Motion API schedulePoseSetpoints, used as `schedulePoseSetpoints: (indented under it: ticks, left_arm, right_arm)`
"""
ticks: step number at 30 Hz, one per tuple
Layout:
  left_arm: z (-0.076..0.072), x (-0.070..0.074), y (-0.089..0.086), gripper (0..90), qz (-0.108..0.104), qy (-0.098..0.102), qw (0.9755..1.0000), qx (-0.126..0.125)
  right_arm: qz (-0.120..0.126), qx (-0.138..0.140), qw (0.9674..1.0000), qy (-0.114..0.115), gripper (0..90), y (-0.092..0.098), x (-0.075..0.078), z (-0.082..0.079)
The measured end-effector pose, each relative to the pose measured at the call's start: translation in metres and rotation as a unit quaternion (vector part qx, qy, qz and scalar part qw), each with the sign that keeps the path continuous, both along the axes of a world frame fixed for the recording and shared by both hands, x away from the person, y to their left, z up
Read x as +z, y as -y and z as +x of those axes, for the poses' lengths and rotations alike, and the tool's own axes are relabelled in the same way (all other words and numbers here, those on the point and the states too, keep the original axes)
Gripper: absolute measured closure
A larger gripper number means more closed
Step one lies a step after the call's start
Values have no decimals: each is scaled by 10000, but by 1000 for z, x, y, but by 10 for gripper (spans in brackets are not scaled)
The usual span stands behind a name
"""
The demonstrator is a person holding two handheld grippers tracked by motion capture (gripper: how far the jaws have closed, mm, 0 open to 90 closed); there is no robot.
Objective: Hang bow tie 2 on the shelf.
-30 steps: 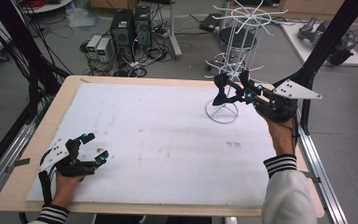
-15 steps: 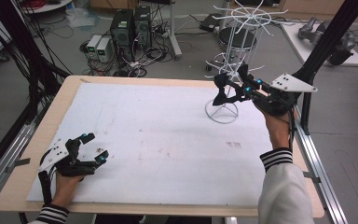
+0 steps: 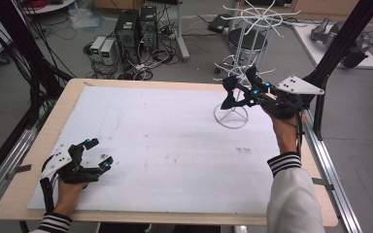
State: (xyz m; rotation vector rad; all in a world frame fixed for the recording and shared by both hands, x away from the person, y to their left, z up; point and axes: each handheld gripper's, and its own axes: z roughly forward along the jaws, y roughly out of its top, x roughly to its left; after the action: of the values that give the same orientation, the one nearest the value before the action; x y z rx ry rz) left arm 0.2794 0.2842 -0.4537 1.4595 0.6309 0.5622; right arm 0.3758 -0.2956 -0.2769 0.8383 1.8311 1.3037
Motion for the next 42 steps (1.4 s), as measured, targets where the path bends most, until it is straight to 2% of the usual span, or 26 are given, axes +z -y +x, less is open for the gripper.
schedulePoseSetpoints:
  ticks: [12, 24, 28, 31, 34, 36, 40, 42]
  left_arm:
    - [0, 0, 0, 100, 8, -5, 10000, -5]
    - [0, 0, 0, 99, 8, -6, 10000, -12]
    - [0, 0, 0, 100, 24, 0, 10000, -14]
    - [0, 0, 0, 100, 25, -2, 10000, -11]
    - [0, 0, 0, 100, 4, -12, 10000, 9]
    - [0, 0, 0, 100, -3, -15, 10000, 9]
    - [-1, 0, 0, 99, 17, -7, 10000, 18]
    - [-1, 0, 0, 100, 19, 21, 10000, 48]
  right_arm:
    - [-16, -99, 9999, -78, 752, -2, 0, 0]
    - [10, -51, 10000, -61, 657, -3, 1, -3]
    - [29, -70, 10000, 47, 549, -3, 4, -8]
    - [150, -126, 9997, 111, 370, -3, 6, -13]
    - [253, -143, 9994, 184, 249, -1, 7, -21]
    - [402, -75, 9991, 136, 196, 2, 7, -26]
    - [427, -8, 9990, 142, 120, 5, 6, -37]
    - [492, 87, 9986, 157, 118, 6, 4, -44]
